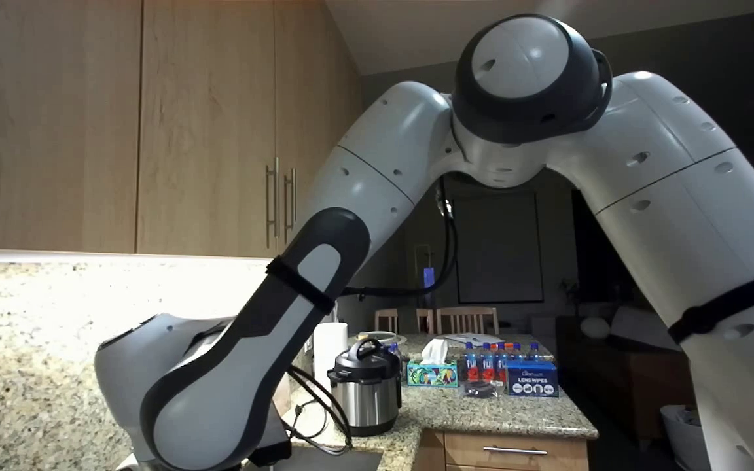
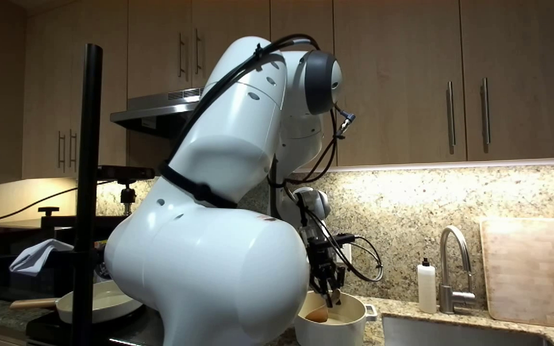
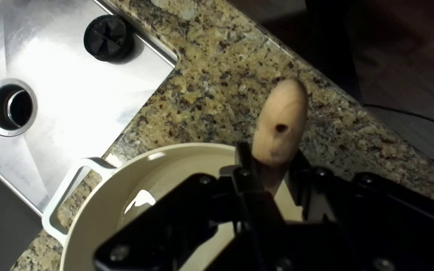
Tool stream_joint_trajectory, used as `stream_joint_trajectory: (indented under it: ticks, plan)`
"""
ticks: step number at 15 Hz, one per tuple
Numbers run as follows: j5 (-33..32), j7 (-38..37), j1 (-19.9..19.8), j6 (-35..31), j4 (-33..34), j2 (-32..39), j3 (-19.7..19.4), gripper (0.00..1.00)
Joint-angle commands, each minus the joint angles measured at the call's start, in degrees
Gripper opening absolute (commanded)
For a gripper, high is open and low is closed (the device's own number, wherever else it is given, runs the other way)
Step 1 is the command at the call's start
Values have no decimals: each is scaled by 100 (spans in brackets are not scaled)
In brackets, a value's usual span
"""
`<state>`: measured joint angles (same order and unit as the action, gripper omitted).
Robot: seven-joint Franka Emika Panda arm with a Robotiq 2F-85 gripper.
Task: Pick up the cooking stick and stir in the pot
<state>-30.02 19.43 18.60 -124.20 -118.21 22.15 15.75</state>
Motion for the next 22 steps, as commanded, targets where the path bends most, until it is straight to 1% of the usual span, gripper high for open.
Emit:
stream_joint_trajectory:
  ticks: [1,3,6,8,11,16,18,22]
  plan:
    - [261,-356,24,-117,-175,-176,-5,9]
    - [311,-612,53,-71,-130,-169,-58,9]
    - [116,-929,176,124,51,-132,-142,9]
    - [35,-922,194,266,144,-117,-174,9]
    - [-51,-855,168,485,110,-201,-235,9]
    - [-150,-829,66,638,-288,-513,-319,9]
    - [-225,-834,59,634,-570,-710,-330,9]
    - [-398,-720,97,703,-1038,-1011,-215,9]
